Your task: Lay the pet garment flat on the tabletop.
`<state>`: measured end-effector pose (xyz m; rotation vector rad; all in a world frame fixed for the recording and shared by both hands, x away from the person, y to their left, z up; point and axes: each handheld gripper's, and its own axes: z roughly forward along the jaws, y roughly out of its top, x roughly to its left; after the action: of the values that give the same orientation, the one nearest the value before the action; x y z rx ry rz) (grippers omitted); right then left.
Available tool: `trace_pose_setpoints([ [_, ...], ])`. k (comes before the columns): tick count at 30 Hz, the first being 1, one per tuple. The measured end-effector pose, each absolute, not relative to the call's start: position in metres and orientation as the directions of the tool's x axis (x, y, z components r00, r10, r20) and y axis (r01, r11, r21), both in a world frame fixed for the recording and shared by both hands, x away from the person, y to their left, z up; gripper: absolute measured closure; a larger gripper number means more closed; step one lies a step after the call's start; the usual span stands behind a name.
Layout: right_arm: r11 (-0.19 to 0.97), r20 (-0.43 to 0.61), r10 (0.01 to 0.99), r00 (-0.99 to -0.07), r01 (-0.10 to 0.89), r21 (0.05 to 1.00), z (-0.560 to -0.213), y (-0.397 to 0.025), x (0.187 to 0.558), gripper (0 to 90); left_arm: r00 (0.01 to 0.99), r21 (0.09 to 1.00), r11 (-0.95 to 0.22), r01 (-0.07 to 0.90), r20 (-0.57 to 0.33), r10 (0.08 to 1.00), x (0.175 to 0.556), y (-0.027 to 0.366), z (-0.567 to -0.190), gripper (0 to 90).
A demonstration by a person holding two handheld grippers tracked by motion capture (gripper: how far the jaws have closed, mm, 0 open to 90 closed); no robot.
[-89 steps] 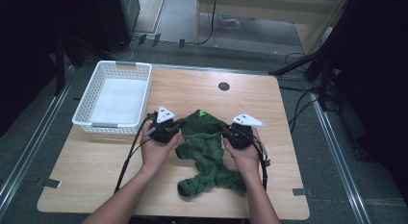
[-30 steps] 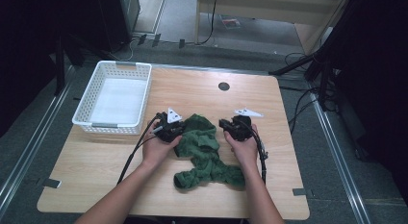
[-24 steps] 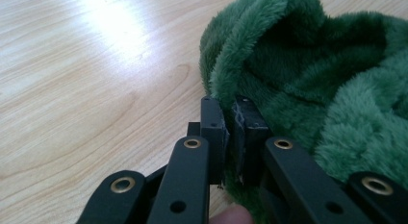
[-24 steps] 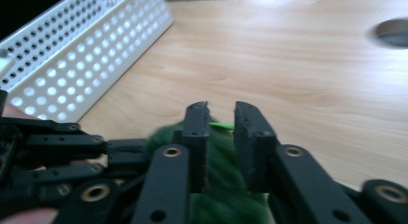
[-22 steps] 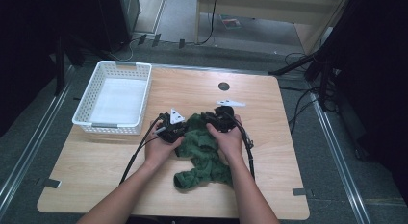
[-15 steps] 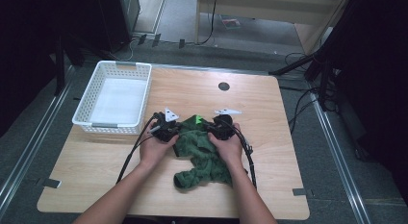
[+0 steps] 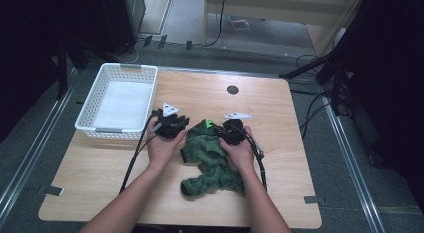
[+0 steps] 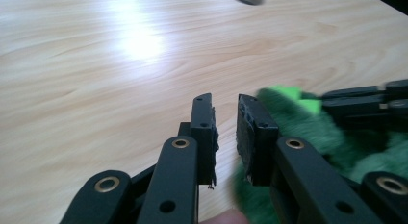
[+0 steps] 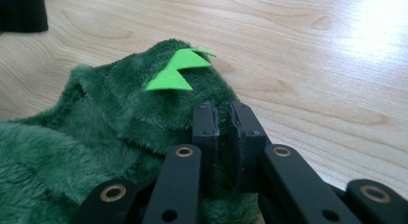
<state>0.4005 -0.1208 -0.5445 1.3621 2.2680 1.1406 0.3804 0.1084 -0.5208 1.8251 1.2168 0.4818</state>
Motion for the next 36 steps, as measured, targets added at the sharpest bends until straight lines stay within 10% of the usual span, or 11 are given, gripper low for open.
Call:
trace_pose_setpoints([
  [9, 0.263, 0.106, 0.847, -0.521, 0.584, 0.768, -0.534, -0.124, 0.395, 73.7, 0.565, 0.747, -0.306, 0.591, -0.112, 0.818, 0.389, 0.070, -0.546, 79.0],
  [12, 0.126, 0.259, 0.771, -0.582, 0.537, 0.834, -0.506, -0.141, 0.367, 65.9, 0.563, 0.750, -0.303, 0.588, -0.110, 0.819, 0.391, 0.072, -0.546, 79.7],
  [18, 0.232, 0.238, 0.693, -0.680, 0.523, 0.820, -0.501, -0.142, 0.326, 49.3, 0.562, 0.757, -0.291, 0.585, -0.119, 0.819, 0.391, 0.072, -0.548, 79.8],
  [19, 0.344, 0.133, 0.707, -0.695, 0.502, 0.793, -0.506, -0.136, 0.318, 35.2, 0.558, 0.761, -0.280, 0.585, -0.127, 0.820, 0.391, 0.073, -0.549, 79.9],
  [23, 0.382, 0.088, 0.732, -0.675, 0.515, 0.767, -0.513, -0.135, 0.317, 41.7, 0.554, 0.759, -0.275, 0.590, -0.133, 0.822, 0.391, 0.073, -0.549, 79.9],
  [27, 0.299, 0.141, 0.779, -0.611, 0.560, 0.773, -0.516, -0.153, 0.322, 80.9, 0.546, 0.761, -0.281, 0.585, -0.113, 0.830, 0.391, 0.072, -0.549, 81.5],
  [36, 0.196, 0.219, 0.850, -0.479, 0.673, 0.713, -0.524, -0.208, 0.335, 82.2, 0.456, 0.764, -0.235, 0.601, -0.086, 0.886, 0.397, 0.069, -0.548, 84.7],
])
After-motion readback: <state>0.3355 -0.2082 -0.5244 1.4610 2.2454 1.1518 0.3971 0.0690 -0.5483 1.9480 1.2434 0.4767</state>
